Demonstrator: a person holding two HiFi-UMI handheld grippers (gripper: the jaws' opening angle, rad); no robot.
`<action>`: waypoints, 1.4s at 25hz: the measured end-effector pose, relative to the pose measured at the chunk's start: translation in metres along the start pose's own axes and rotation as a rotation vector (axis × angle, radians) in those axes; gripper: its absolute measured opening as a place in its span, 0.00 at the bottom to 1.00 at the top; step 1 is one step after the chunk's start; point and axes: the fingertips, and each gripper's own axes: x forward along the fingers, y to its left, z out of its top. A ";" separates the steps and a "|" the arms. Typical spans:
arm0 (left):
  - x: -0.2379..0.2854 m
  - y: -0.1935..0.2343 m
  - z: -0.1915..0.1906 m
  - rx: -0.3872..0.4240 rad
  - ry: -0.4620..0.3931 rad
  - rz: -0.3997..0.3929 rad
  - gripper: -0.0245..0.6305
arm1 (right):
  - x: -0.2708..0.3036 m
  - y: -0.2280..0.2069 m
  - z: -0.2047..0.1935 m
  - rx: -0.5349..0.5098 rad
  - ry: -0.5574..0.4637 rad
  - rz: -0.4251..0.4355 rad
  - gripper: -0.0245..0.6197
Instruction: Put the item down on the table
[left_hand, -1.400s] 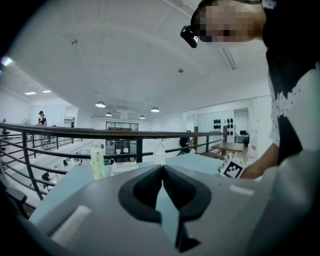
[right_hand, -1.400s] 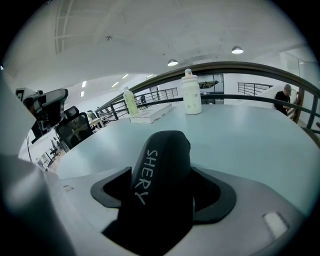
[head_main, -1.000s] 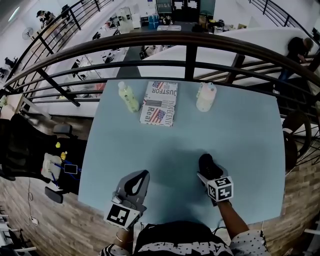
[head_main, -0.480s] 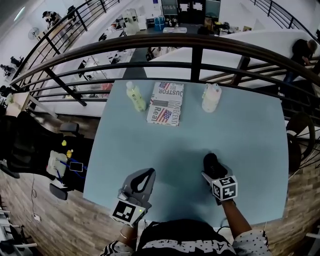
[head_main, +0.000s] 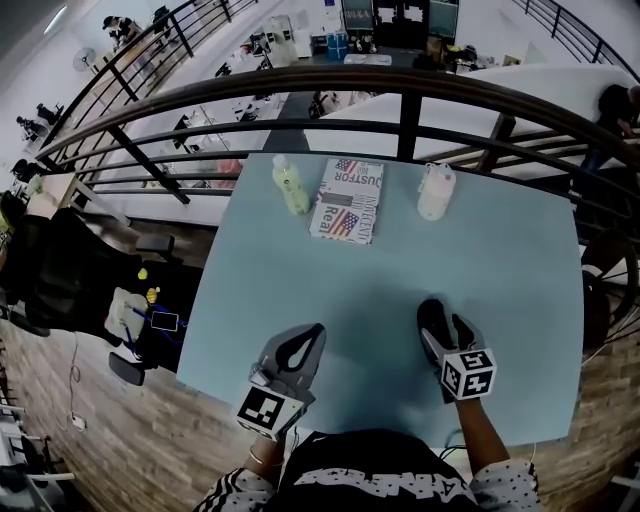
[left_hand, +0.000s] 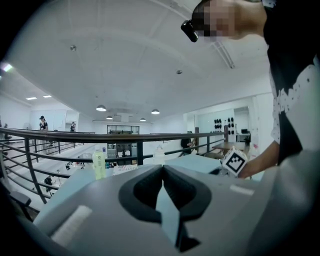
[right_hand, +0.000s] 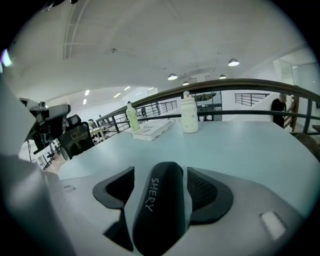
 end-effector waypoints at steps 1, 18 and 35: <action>-0.001 -0.001 0.000 0.002 -0.001 0.001 0.04 | -0.004 0.000 0.005 0.003 -0.022 -0.002 0.54; -0.023 -0.026 0.016 0.050 -0.036 0.003 0.04 | -0.069 0.023 0.060 0.053 -0.276 0.061 0.10; -0.048 -0.062 0.023 0.091 -0.072 -0.017 0.04 | -0.143 0.049 0.085 0.041 -0.436 0.106 0.03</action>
